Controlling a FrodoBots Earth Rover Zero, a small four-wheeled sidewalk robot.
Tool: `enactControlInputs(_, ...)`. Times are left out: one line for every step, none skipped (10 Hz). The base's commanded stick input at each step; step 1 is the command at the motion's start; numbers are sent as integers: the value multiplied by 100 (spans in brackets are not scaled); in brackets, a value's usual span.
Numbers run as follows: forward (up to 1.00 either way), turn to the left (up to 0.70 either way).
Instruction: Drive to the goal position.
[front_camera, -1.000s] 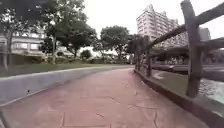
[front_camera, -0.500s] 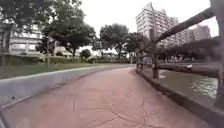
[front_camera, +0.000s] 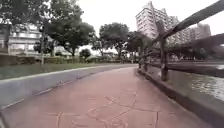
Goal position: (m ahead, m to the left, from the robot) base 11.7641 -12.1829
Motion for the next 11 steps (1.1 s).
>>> enactControlInputs(100,0)
enactControlInputs(100,0)
enactControlInputs(100,0)
enactControlInputs(100,0)
enactControlInputs(100,0)
enactControlInputs(100,0)
enactControlInputs(100,0)
enactControlInputs(100,0)
enactControlInputs(100,0)
enactControlInputs(100,0)
enactControlInputs(100,0)
